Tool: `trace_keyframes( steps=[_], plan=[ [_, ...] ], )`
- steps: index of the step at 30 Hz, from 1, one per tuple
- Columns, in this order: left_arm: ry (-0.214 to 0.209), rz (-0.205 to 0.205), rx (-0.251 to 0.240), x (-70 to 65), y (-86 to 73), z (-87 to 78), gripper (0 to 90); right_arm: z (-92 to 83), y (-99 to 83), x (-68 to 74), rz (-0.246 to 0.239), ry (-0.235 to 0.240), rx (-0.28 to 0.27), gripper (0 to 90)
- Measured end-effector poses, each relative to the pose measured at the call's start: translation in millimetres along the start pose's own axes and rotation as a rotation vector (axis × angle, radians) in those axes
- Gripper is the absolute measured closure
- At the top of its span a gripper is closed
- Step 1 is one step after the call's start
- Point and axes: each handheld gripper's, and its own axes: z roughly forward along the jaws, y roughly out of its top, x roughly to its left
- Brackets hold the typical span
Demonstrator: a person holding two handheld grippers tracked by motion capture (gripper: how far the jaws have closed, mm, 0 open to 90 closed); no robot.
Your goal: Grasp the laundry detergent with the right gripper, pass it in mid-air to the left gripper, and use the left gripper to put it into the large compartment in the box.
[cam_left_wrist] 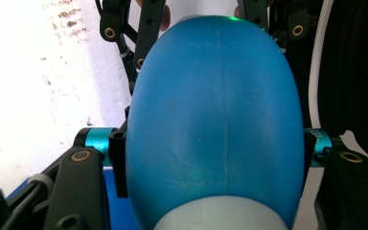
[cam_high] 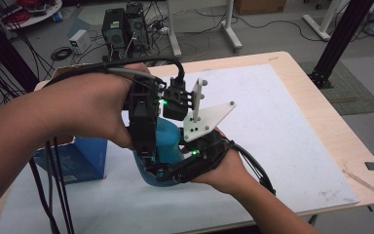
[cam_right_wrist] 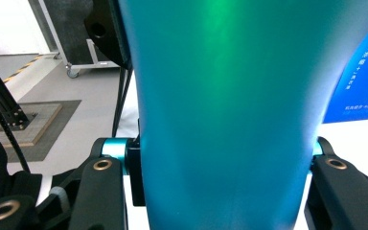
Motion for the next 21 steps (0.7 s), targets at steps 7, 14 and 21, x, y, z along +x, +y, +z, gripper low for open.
trace_keyframes(
  steps=[7,14,21],
  plan=[
    [-0.001,-0.003,-0.004,-0.4,-0.4,-0.8,39.3,-1.9,0.5,-0.5,0.018,0.004,0.012,30.9],
    [0.006,-0.021,-0.002,1.0,-5.2,-5.7,39.3,-15.5,0.4,-0.1,0.023,-0.014,0.023,12.5],
    [0.015,-0.056,-0.007,3.8,-13.4,-13.5,39.3,-30.5,5.7,-1.1,0.01,-0.06,0.046,3.0]
  ],
)
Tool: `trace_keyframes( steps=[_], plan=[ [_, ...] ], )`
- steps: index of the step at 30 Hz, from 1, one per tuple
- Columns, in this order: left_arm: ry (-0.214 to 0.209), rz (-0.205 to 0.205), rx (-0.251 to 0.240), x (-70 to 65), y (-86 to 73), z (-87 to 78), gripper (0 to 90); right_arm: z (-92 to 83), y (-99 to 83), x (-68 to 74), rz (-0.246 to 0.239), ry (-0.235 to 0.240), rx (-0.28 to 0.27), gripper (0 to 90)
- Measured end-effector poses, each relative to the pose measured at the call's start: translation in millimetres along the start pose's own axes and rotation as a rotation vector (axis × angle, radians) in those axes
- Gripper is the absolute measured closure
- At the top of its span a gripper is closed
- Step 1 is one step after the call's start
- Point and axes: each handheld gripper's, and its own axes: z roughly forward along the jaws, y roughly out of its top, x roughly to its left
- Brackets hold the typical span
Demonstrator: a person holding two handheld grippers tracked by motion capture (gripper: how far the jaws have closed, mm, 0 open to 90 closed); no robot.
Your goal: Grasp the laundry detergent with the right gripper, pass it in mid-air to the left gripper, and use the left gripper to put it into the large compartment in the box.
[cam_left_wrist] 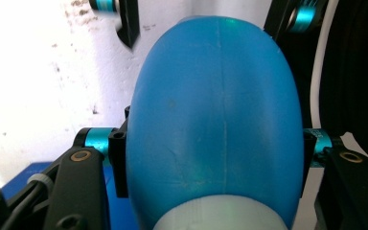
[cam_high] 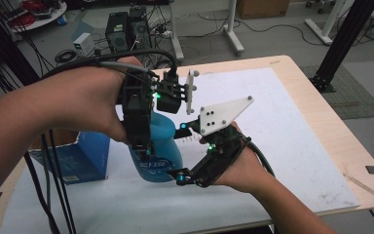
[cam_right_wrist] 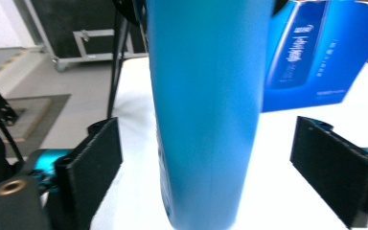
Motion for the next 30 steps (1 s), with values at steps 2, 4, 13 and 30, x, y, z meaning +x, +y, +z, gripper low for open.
trace_keyframes(
  steps=[2,4,13,30],
  plan=[
    [-0.001,-0.012,-0.003,1.5,-3.3,-3.4,39.2,-3.4,2.8,-0.5,-0.013,-0.035,0.024,2.8],
    [-0.003,-0.033,-0.009,2.9,-6.7,-6.5,39.3,-7.8,5.8,-1.6,-0.016,-0.035,0.032,2.8],
    [-0.02,-0.147,-0.021,11.9,-28.4,-27.2,39.2,-26.0,14.4,-19.1,-0.035,-0.069,0.153,0.4],
    [-0.061,-0.725,-0.034,53.6,-101.6,-83.1,39.0,-89.2,56.4,-49.2,-0.136,-0.116,0.492,0.5]
  ],
)
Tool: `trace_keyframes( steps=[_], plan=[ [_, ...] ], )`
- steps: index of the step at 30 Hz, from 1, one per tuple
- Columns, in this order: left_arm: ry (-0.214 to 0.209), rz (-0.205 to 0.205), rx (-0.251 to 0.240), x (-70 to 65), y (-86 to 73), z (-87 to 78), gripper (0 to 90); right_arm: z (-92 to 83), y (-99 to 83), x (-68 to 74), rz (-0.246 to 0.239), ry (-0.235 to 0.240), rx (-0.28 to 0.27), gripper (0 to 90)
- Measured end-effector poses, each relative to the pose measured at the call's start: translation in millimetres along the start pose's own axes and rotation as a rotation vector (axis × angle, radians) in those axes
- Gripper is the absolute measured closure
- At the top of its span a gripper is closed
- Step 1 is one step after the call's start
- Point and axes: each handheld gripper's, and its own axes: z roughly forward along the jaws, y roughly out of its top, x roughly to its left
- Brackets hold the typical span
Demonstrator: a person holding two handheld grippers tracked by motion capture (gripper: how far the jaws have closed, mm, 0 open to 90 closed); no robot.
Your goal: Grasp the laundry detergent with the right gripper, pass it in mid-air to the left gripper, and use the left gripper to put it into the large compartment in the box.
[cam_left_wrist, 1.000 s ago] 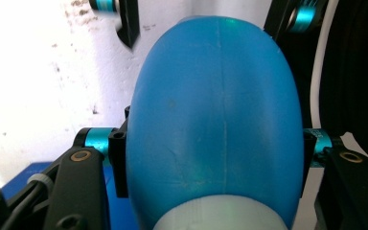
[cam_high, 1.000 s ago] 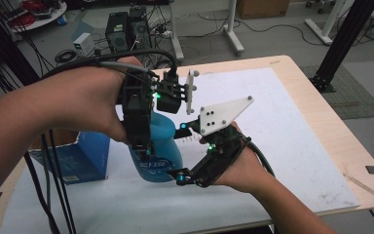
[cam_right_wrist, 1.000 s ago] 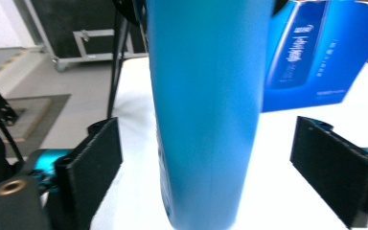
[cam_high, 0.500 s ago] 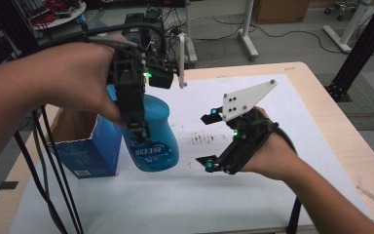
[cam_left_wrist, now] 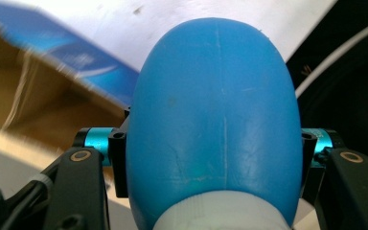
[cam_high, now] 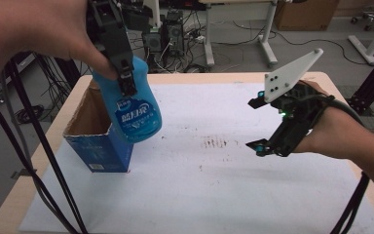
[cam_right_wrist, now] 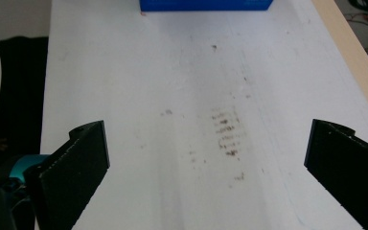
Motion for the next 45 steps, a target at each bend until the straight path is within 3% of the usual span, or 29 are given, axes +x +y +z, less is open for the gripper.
trace_keyframes(
  steps=[5,6,7,12,13,14,17,18,19,23,26,33,41,45],
  plan=[
    [-0.014,-0.198,-0.046,19.1,-12.3,-13.6,39.0,-6.1,-5.0,-3.5,0.003,-0.003,0.027,0.5],
    [-0.014,-0.198,-0.046,19.1,-12.3,-13.6,39.0,-6.1,-5.0,-3.5,0.003,-0.003,0.027,0.5],
    [-0.02,-0.261,-0.047,26.5,-17.1,-19.1,39.0,-6.6,-5.6,-4.1,0.001,-0.001,0.027,0.5],
    [-0.014,-0.423,-0.073,44.2,-31.6,-33.0,39.1,-7.1,-7.6,-5.1,0.001,0.002,0.03,0.5],
    [-0.014,-0.423,-0.073,44.2,-31.6,-33.0,39.0,-7.1,-7.6,-5.1,0.001,0.002,0.03,0.5],
    [-0.005,-0.473,-0.08,50.1,-36.0,-34.7,39.0,-7.5,-7.4,-5.1,-0.001,0.0,0.03,0.5],
    [0.005,-0.55,-0.064,59.0,-42.2,-33.4,39.1,-7.8,-7.4,-5.5,-0.001,0.003,0.023,0.6],
    [0.005,-0.55,-0.064,59.0,-42.2,-33.4,39.1,-7.8,-7.4,-5.5,-0.001,0.003,0.023,0.6],
    [0.018,-0.589,-0.051,64.4,-45.5,-31.3,39.1,-7.7,-7.5,-5.7,0.0,0.004,0.023,0.6],
    [0.048,-0.642,-0.018,72.2,-48.8,-26.5,39.1,-6.8,-7.9,-6.7,0.004,0.004,0.031,0.6],
    [0.065,-0.652,0.0,78.1,-50.5,-20.2,39.1,-6.1,-7.8,-7.5,0.001,0.003,0.027,0.6],
    [0.039,-0.626,0.026,88.8,-49.5,0.7,39.0,-3.5,-7.4,-8.3,0.01,0.006,0.032,0.6],
    [0.009,-0.491,0.07,96.7,-39.7,45.8,39.1,-0.8,-7.6,-9.5,0.02,0.013,0.047,0.6],
    [0.021,-0.394,0.089,98.7,-34.7,70.8,39.1,-1.0,-9.2,-10.3,0.026,0.016,0.058,0.6]
  ],
)
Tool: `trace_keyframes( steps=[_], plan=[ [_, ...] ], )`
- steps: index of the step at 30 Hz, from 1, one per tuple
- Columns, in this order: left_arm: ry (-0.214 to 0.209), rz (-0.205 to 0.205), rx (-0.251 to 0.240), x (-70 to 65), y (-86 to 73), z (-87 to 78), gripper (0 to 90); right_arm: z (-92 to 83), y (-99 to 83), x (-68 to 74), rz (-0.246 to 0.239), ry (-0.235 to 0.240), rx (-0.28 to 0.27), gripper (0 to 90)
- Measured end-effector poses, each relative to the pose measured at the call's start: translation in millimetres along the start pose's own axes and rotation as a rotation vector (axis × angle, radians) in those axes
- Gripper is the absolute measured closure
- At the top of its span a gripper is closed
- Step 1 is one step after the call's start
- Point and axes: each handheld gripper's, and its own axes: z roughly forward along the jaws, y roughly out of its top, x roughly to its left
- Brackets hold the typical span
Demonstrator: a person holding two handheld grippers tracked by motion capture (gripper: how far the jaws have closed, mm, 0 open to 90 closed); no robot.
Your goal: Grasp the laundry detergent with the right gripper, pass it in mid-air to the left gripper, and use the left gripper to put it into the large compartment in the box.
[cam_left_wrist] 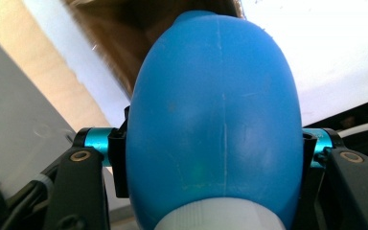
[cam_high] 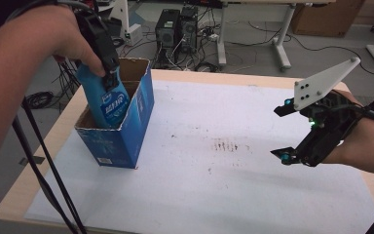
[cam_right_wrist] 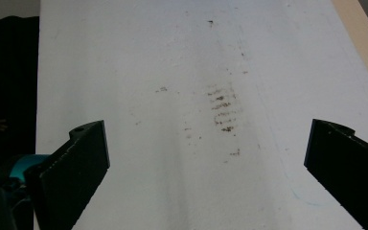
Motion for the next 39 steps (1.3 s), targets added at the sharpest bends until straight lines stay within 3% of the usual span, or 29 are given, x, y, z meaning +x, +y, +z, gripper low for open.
trace_keyframes(
  steps=[2,4,7,11,12,18,19,23,25,32,34,39],
  plan=[
    [0.011,0.077,0.007,-0.4,3.3,12.8,39.1,-0.1,-1.0,0.0,0.008,-0.001,0.004,0.6],
    [0.026,0.18,0.011,-0.9,6.3,25.8,39.1,-0.1,-2.0,-0.7,0.01,-0.001,0.01,0.6],
    [0.045,0.243,0.022,-1.5,9.4,39.4,39.0,0.9,-2.8,-1.3,0.02,0.001,0.02,0.6],
    [0.072,0.361,0.023,-3.9,11.6,55.2,39.0,3.1,-2.2,-1.1,0.018,0.001,0.022,0.6],
    [0.074,0.371,0.02,-4.4,12.0,58.7,39.0,3.3,-2.0,-1.1,0.017,0.002,0.022,0.6],
    [0.079,0.407,0.011,-3.7,13.2,73.9,38.9,5.3,-3.0,-0.2,0.019,0.004,0.023,0.6],
    [0.074,0.396,-0.011,-3.7,12.2,77.2,38.9,5.4,-3.5,0.0,0.02,0.003,0.022,0.6],
    [0.062,0.389,-0.024,-0.4,11.2,85.7,38.8,4.1,-6.4,0.3,0.025,0.002,0.021,0.6],
    [0.051,0.381,-0.053,1.7,11.0,85.7,38.8,3.3,-7.6,0.4,0.029,0.002,0.024,0.6],
    [0.03,0.377,-0.044,6.6,14.0,85.9,38.3,2.6,-9.2,0.2,0.032,0.0,0.023,0.6],
    [0.018,0.358,-0.055,7.0,13.5,85.6,37.5,2.8,-9.2,0.2,0.03,0.0,0.022,0.6],
    [0.02,0.345,-0.052,8.8,11.9,81.2,31.4,2.6,-9.0,0.5,0.029,0.003,0.023,0.6]
  ],
)
